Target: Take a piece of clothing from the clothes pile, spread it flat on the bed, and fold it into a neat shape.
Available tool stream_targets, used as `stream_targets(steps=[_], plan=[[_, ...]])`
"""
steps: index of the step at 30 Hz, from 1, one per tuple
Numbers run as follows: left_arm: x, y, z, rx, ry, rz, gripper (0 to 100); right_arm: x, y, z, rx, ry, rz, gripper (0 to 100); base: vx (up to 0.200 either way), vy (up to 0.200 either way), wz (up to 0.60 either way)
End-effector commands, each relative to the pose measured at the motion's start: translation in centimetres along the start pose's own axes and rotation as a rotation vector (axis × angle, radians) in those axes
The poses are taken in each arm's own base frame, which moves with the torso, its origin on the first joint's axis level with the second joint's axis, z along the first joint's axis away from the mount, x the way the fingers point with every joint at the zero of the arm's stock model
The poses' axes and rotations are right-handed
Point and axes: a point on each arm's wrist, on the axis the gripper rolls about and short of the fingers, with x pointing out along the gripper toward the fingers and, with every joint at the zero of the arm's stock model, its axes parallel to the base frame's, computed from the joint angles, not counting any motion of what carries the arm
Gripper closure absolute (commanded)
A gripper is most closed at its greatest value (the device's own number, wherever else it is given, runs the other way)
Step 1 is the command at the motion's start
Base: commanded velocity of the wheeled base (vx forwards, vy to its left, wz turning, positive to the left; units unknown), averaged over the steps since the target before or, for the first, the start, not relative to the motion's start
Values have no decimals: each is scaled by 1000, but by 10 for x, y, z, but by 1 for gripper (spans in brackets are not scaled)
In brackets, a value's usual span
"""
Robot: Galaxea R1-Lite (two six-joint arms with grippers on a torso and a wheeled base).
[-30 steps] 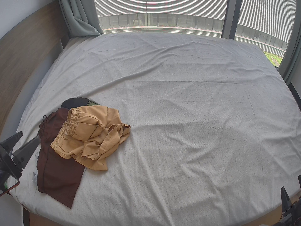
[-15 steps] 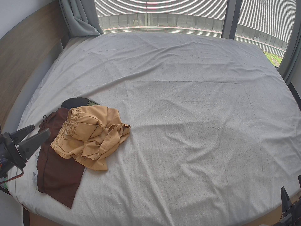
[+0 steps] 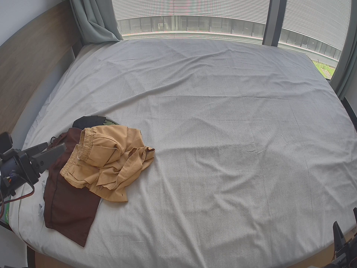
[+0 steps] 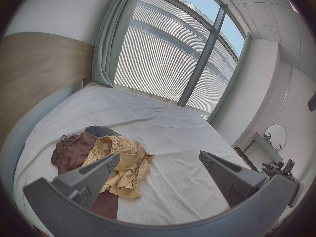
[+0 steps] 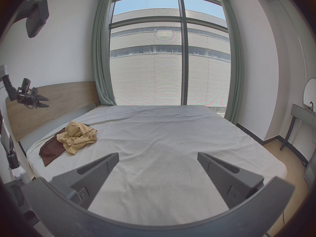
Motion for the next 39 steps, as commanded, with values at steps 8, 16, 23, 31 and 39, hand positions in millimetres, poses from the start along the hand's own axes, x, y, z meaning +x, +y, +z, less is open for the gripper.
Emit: stream_targets(steps=[8, 16, 23, 31, 39], plan=[[22, 25, -2, -46, 49, 5, 0, 0, 0, -5, -1, 3, 0, 0, 0, 0, 0], [33, 35, -2, -50, 45, 4, 0, 0, 0, -5, -2, 3, 0, 0, 0, 0, 0], [48, 46, 4, -56, 57, -10, 0, 0, 0, -5, -1, 3, 2, 0, 0, 0, 0], [69, 61, 9, -68, 77, -31, 0, 0, 0, -5, -2, 3, 2, 0, 0, 0, 0], [92, 74, 16, -66, 77, -76, 0, 0, 0, -5, -2, 3, 0, 0, 0, 0, 0]])
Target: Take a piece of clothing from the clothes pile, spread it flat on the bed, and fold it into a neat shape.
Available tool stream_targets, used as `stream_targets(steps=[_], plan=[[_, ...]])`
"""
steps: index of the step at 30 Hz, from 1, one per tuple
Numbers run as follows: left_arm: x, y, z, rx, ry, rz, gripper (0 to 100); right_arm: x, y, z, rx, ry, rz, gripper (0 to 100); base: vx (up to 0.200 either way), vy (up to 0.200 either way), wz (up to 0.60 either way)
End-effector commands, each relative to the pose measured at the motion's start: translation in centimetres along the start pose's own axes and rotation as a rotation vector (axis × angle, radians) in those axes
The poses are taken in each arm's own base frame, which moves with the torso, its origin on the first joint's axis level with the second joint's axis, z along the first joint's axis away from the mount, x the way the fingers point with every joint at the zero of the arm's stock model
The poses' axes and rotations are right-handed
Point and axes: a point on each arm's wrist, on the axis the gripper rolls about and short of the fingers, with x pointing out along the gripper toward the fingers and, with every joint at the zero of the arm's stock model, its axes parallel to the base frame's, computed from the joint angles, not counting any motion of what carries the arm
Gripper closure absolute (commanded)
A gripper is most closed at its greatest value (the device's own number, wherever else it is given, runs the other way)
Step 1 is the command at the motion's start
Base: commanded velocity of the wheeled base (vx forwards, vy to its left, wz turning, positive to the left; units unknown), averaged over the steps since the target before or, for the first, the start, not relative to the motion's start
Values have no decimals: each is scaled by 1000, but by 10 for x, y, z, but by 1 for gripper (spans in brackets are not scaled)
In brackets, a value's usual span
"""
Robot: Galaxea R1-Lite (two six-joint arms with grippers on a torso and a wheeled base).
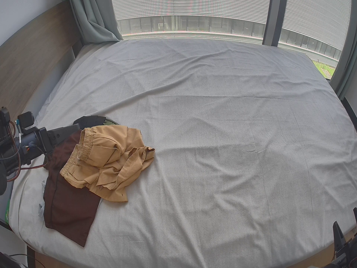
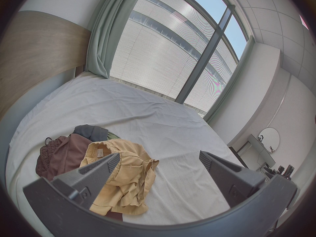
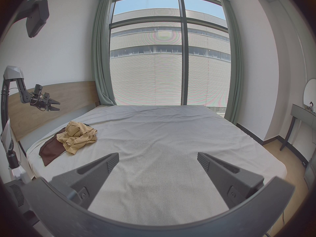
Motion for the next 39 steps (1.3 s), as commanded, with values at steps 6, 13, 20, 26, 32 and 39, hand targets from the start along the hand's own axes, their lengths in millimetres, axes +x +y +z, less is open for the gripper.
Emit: stream_targets(steps=[6, 13, 20, 26, 32, 39], plan=[[25, 21, -3, -30, 40, -6, 0, 0, 0, -5, 0, 3, 0, 0, 0, 0, 0], [36, 35, -13, -63, 84, -28, 0, 0, 0, -5, 0, 3, 0, 0, 0, 0, 0], [55, 58, -21, -84, 105, -21, 0, 0, 0, -5, 1, 3, 0, 0, 0, 0, 0], [69, 72, -34, -91, 114, -20, 0, 0, 0, -5, 1, 3, 2, 0, 0, 0, 0], [77, 77, -41, -76, 115, -30, 0, 0, 0, -5, 1, 3, 0, 0, 0, 0, 0], [83, 85, -43, -78, 116, -28, 0, 0, 0, -5, 1, 3, 0, 0, 0, 0, 0]])
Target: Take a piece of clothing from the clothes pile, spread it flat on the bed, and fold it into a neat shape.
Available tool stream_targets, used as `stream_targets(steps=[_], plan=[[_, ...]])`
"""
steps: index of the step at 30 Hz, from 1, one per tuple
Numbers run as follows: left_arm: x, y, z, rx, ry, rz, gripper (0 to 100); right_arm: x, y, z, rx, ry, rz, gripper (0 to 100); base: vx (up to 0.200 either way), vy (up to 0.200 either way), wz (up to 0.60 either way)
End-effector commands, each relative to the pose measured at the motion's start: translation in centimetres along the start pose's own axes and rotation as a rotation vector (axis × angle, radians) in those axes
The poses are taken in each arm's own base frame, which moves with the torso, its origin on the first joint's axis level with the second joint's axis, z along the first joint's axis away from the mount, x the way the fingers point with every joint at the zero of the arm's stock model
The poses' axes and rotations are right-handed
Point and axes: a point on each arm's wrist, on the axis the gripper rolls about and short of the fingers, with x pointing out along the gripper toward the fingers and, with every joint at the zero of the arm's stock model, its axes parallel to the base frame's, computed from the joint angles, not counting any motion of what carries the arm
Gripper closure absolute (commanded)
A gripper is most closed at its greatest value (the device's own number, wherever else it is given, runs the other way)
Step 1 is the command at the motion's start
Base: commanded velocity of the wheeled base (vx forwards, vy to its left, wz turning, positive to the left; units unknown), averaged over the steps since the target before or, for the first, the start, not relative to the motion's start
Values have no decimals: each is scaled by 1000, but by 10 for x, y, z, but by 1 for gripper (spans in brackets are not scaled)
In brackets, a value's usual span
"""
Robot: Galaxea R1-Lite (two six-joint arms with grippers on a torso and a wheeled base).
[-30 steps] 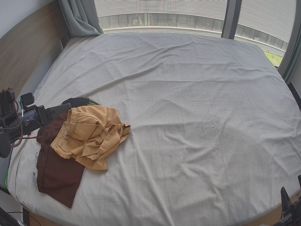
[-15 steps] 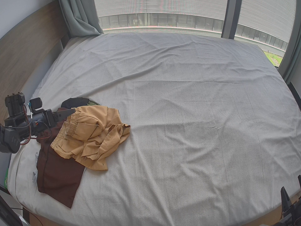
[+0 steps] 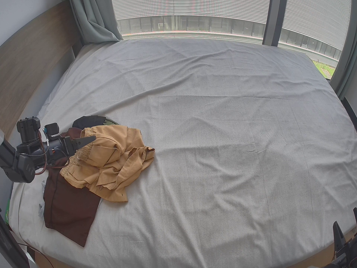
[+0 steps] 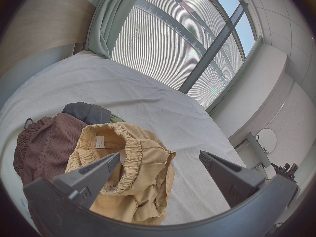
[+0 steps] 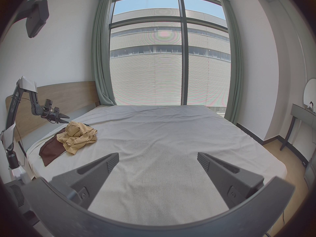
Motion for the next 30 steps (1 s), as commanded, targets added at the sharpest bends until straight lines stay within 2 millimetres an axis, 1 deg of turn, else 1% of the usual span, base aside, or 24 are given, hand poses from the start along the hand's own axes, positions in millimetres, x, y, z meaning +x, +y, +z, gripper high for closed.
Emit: stream_targets(steps=[1, 10, 12, 22, 30], plan=[[5, 6, -4, -12, 10, 2, 0, 0, 0, -5, 0, 3, 0, 0, 0, 0, 0], [16, 4, -8, -9, 23, -20, 0, 0, 0, -5, 1, 3, 0, 0, 0, 0, 0], [21, 5, -11, -8, 28, -28, 0, 0, 0, -5, 1, 3, 0, 0, 0, 0, 0], [32, 6, -17, 1, 31, -48, 0, 0, 0, -5, 1, 3, 0, 0, 0, 0, 0], [37, 9, -14, 10, 21, -51, 0, 0, 0, -5, 1, 3, 0, 0, 0, 0, 0]])
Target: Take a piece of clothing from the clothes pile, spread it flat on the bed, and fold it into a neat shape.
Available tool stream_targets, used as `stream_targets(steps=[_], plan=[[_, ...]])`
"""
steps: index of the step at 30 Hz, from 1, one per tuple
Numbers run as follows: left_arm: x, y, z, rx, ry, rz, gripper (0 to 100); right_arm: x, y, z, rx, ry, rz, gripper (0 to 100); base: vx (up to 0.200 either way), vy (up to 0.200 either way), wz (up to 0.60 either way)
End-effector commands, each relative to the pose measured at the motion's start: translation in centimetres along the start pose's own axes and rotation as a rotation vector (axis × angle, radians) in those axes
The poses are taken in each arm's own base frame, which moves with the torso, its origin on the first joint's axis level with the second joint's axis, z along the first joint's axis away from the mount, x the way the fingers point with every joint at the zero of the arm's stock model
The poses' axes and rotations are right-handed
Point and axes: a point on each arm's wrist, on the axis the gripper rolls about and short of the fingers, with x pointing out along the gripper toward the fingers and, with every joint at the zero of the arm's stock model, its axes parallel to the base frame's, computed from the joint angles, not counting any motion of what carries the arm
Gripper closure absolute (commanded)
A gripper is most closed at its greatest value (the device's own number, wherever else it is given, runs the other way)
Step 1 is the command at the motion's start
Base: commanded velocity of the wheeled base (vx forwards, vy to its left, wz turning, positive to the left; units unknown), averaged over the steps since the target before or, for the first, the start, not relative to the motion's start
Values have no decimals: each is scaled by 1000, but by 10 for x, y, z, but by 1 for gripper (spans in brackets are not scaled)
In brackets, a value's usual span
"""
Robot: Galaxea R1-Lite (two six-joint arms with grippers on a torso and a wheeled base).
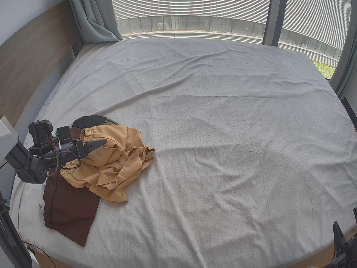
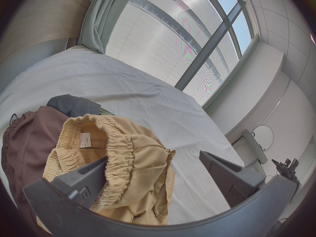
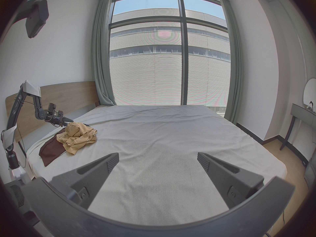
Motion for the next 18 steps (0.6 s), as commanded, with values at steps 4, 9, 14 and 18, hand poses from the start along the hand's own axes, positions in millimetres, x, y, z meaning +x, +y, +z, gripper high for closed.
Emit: stream_targets(steps=[4, 9, 14, 18], plan=[[3, 4, 1, 1, -4, 2, 100, 0, 0, -5, -2, 3, 2, 0, 0, 0, 0], [5, 6, -5, -10, 11, 1, 100, 0, 0, -5, -2, 3, 0, 0, 0, 0, 0], [6, 13, -11, -31, 24, 12, 100, 0, 0, -5, -2, 3, 2, 0, 0, 0, 0], [3, 13, -10, -36, 21, 12, 100, 0, 0, -5, -2, 3, 0, 0, 0, 0, 0]])
